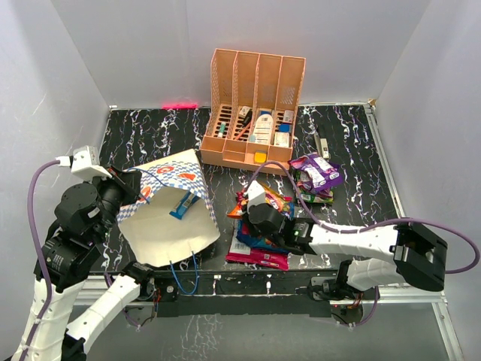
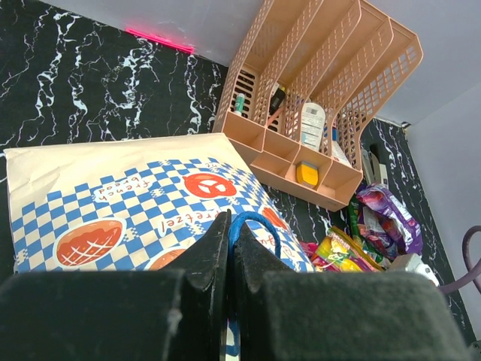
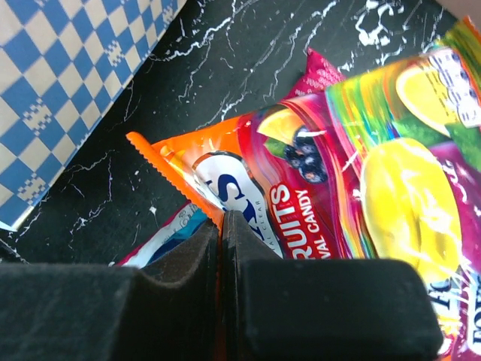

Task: Take the snacks out of the paper bag
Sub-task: Place the snack at the center of the board.

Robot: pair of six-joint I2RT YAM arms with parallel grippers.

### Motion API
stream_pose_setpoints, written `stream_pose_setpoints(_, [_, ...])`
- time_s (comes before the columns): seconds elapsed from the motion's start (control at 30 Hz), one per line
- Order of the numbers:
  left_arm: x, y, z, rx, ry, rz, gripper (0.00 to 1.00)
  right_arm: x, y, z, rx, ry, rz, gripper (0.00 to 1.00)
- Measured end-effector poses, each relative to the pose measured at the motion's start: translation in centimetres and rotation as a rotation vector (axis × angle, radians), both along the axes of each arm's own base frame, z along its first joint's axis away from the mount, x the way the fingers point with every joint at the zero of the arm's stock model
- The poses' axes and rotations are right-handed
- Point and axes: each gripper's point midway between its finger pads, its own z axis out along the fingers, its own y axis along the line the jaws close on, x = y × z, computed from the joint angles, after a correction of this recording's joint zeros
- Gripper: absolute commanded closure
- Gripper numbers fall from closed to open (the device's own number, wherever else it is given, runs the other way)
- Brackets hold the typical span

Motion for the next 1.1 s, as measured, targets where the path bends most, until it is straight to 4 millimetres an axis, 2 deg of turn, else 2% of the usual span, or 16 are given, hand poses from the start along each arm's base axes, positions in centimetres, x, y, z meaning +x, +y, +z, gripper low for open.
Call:
stream_pose_setpoints(0.2, [0.0,0.0,0.0,-0.002,-0.002,-0.001,1.00,-0.2,-1.3,-1.0,0.075,-0.003,-0.063,0.93])
stream_pose_setpoints(0.3, [0.0,0.0,0.0,-0.002,-0.002,-0.001,1.00,0.0,-1.4,-0.9,0.089,-0.011,-0.080,0.92])
stream_pose_setpoints(0.73, [0.0,-0.2,0.1,-0.010,-0.001,-0.006,1.00,-0.3,-2.2,0.3,0.121,-0.012,-0.096,0.63])
stream_pose_setpoints(1.1, [0.0,-0.2,0.1,-0.012,-0.001,-0.008,1.00,-0.7,-2.4,1.0,0.100,0.000,-0.076,0.46])
